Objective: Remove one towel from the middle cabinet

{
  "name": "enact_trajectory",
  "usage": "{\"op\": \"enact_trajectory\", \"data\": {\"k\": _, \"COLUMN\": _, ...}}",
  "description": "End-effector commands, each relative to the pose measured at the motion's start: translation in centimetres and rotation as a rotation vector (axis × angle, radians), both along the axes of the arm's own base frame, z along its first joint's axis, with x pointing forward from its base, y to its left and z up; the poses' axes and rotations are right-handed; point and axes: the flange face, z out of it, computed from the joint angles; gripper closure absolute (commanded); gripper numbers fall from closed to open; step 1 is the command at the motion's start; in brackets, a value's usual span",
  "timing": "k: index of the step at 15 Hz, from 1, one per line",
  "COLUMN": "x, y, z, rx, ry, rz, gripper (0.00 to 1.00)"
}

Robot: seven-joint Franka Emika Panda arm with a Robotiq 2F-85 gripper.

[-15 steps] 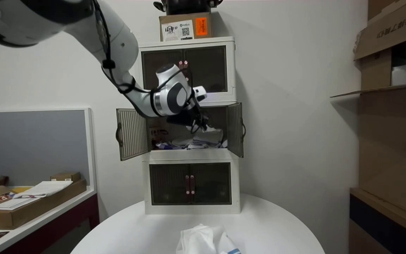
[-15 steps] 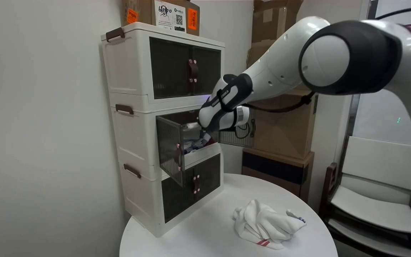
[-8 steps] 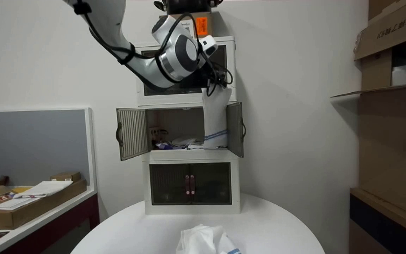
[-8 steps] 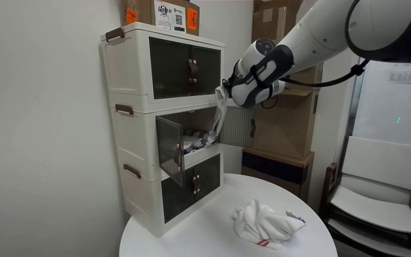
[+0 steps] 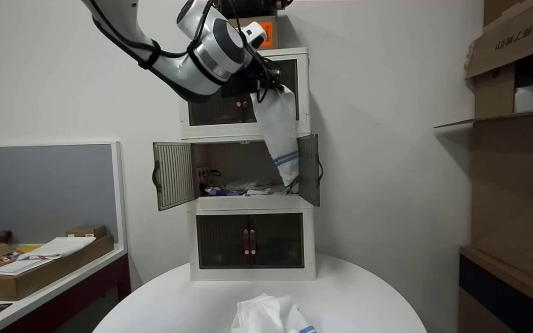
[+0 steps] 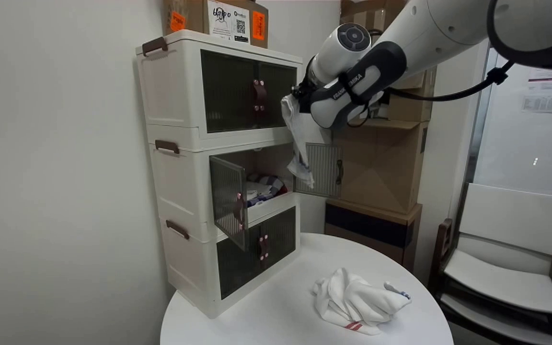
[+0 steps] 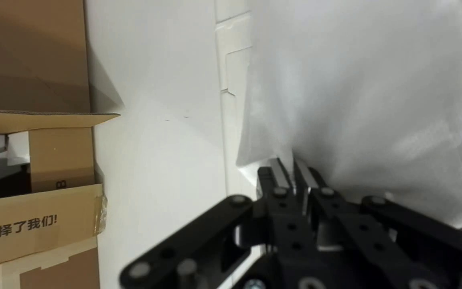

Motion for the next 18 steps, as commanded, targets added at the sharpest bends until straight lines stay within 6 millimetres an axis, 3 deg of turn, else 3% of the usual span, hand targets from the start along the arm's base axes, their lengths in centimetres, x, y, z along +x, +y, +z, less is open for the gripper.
{"op": "enact_trajectory", "data": {"k": 1, "x": -1.4, "y": 0.4, "z": -1.6, "rx": 0.048, "ry": 0.062, "rz": 0.004, "gripper": 0.98}}
{"op": "enact_trajectory", "data": {"k": 4, "x": -2.3, "y": -0.4, "z": -5.4, "rx": 0.074, "ry": 0.145, "rz": -0.042, "gripper": 0.98}}
{"op": "enact_trajectory", "data": {"k": 8, "x": -4.7, "y": -1.4, "z": -12.4, "rx": 0.13, "ry": 0.301, "rz": -0.089, "gripper": 0.98}}
{"op": "enact_trajectory", "data": {"k": 18, "x": -12.7, "y": 2.2, "z": -27.3, "rx": 0.215, "ry": 0.595, "rz": -0.101, "gripper": 0.98}}
